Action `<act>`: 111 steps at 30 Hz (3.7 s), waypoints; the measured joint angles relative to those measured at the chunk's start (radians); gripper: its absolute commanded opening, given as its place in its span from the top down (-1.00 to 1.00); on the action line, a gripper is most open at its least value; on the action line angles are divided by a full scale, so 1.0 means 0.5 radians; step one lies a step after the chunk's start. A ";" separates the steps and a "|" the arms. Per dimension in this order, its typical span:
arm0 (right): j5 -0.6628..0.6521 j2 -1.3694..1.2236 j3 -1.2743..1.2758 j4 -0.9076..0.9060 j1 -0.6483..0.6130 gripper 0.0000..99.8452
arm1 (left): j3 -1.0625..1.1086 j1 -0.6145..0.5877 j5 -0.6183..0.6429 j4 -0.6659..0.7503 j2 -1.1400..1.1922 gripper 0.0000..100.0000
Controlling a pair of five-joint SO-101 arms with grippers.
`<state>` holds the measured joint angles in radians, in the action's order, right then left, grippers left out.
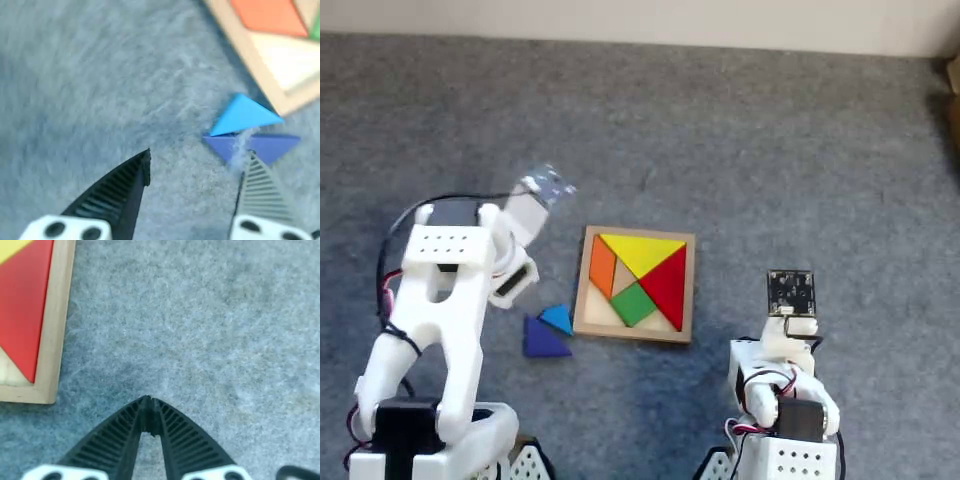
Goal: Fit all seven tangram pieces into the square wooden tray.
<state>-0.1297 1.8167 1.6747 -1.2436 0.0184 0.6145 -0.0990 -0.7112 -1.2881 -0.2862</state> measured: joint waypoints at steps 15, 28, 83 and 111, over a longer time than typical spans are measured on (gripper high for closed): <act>0.000 0.000 0.000 0.000 0.000 0.99 | 0.000 0.331 -0.611 0.000 0.000 0.44; 0.000 0.000 0.000 0.000 0.000 0.99 | 0.040 0.365 -0.694 0.138 0.249 0.44; 0.000 0.000 0.000 0.000 0.000 0.99 | -0.184 0.040 -0.488 0.310 0.847 0.67; 0.000 0.000 0.000 0.000 0.000 0.99 | -0.196 0.565 -0.792 0.414 0.850 0.63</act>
<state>-0.1297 1.8167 1.6747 -1.2436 0.0184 0.5163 0.1834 -1.1070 -1.0810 0.1389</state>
